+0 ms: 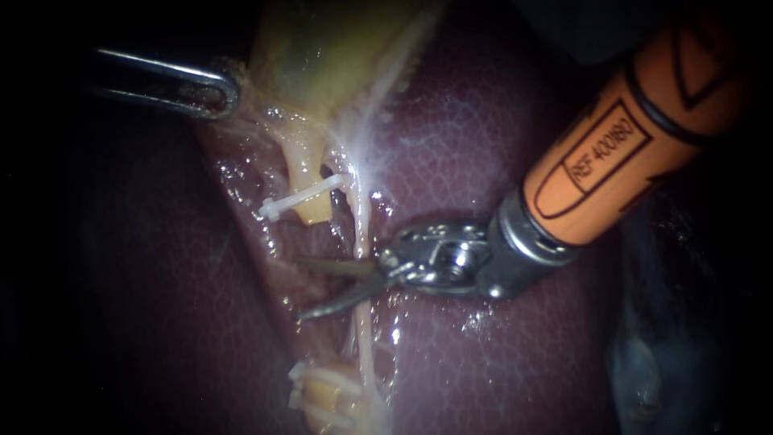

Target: Go back from the cut left tube

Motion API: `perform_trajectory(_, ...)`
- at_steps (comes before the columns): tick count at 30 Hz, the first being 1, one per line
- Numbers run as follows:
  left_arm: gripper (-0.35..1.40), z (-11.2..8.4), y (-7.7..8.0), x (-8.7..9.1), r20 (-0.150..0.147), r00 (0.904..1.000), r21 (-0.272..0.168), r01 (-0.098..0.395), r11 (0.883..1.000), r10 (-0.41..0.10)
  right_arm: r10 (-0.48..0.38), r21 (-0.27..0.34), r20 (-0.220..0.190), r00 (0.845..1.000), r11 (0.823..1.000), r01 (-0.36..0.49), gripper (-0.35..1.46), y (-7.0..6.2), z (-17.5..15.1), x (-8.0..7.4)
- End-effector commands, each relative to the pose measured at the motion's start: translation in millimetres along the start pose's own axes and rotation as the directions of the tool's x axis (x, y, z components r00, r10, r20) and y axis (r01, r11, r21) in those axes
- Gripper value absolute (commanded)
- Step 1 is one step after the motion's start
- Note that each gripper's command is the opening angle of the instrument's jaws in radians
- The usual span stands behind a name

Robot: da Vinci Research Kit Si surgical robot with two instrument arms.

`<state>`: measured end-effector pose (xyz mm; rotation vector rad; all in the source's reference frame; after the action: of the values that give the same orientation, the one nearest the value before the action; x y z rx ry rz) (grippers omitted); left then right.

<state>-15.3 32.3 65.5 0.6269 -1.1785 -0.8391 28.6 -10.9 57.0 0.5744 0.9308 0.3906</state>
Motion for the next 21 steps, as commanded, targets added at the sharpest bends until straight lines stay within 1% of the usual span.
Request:
perform_trajectory(1,-0.35,0.0,0.1,0.0,0.0,1.0,0.001,0.0,1.0,0.0,-0.034,-0.029,0.019,0.999,0.999,0.035,1.45,-0.2,-0.8,0.0)
perform_trajectory(2,-0.35,0.0,0.1,0.0,0.0,1.0,0.001,0.0,1.0,0.0,-0.072,-0.059,0.037,0.997,0.996,0.074,1.45,-0.5,-1.8,0.0)
perform_trajectory(4,-0.35,-0.1,0.2,0.0,0.0,1.0,0.001,0.0,1.0,0.0,-0.127,-0.099,0.065,0.99,0.986,0.133,1.45,-1.0,-3.9,0.0)
perform_trajectory(8,-0.35,-0.1,0.2,0.0,0.0,1.0,0.001,0.0,1.0,0.0,-0.185,-0.156,0.098,0.978,0.968,0.199,1.45,-1.6,-8.0,-0.1)
perform_trajectory(10,-0.35,-0.1,0.2,0.0,0.0,1.0,0.001,0.0,1.0,0.0,-0.207,-0.178,0.115,0.971,0.958,0.226,1.45,-1.7,-9.8,-0.2)
perform_trajectory(12,-0.35,-0.1,0.2,0.0,0.0,1.0,0.001,0.0,1.0,0.0,-0.223,-0.207,0.137,0.965,0.947,0.248,1.45,-1.5,-11.5,-0.2)
perform_trajectory(15,-0.35,-0.1,0.2,0.0,0.0,1.0,0.001,0.0,1.0,0.0,-0.23,-0.247,0.167,0.959,0.932,0.266,1.45,-1.1,-13.3,-0.2)
perform_trajectory(18,-0.35,-0.1,0.2,0.0,0.0,1.0,0.001,0.0,1.0,0.0,-0.228,-0.265,0.185,0.956,0.925,0.272,1.45,-0.8,-14.1,-0.4)
perform_trajectory(21,-0.35,-0.1,0.2,0.0,0.0,1.0,0.001,0.0,1.0,0.0,-0.22,-0.269,0.19,0.957,0.926,0.266,1.45,-0.7,-14.4,-0.6)
